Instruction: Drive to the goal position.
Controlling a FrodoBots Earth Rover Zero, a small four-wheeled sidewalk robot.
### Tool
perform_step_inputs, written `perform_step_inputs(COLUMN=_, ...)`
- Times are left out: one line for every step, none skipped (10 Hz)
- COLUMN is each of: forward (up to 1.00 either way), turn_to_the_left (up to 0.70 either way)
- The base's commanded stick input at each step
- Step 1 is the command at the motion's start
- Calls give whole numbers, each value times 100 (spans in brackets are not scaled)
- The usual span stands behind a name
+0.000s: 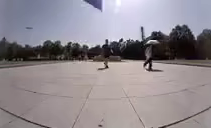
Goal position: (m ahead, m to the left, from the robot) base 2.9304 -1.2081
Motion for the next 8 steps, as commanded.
perform_step_inputs(forward=100, turn_to_the_left=0)
perform_step_inputs(forward=100, turn_to_the_left=0)
perform_step_inputs(forward=100, turn_to_the_left=0)
perform_step_inputs(forward=100, turn_to_the_left=0)
perform_step_inputs(forward=100, turn_to_the_left=0)
perform_step_inputs(forward=100, turn_to_the_left=27)
perform_step_inputs(forward=100, turn_to_the_left=40)
perform_step_inputs(forward=100, turn_to_the_left=40)
